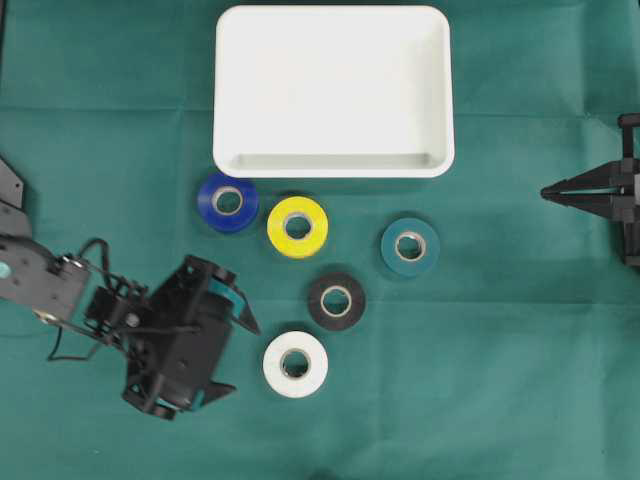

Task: Put the tape into the white case with the left arm.
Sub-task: 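Move the left gripper down toward the white tape roll, then lower the left gripper onto the white tape and close on it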

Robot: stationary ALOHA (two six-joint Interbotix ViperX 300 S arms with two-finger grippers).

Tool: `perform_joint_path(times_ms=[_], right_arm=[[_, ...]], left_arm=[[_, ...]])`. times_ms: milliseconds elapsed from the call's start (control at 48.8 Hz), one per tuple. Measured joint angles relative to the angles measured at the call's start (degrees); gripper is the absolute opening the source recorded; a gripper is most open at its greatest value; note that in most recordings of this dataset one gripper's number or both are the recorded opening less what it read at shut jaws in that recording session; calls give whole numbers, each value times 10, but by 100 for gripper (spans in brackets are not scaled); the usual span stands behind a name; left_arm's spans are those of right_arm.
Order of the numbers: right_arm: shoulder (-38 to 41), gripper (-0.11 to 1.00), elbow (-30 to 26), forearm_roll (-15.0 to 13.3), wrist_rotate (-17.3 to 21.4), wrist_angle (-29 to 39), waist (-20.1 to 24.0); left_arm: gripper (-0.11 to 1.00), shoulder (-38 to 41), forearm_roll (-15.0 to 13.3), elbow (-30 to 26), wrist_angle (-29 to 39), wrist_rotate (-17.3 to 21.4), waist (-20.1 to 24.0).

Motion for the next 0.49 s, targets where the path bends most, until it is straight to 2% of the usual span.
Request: perform_joint_path(times_ms=[308, 492], right_arm=[[-1, -9, 0, 1, 1, 0, 0], [0, -9, 0, 0, 1, 0, 0]], left_arm=[[99, 65, 0, -61, 15, -1, -6], [99, 90, 0, -73, 17, -1, -7]])
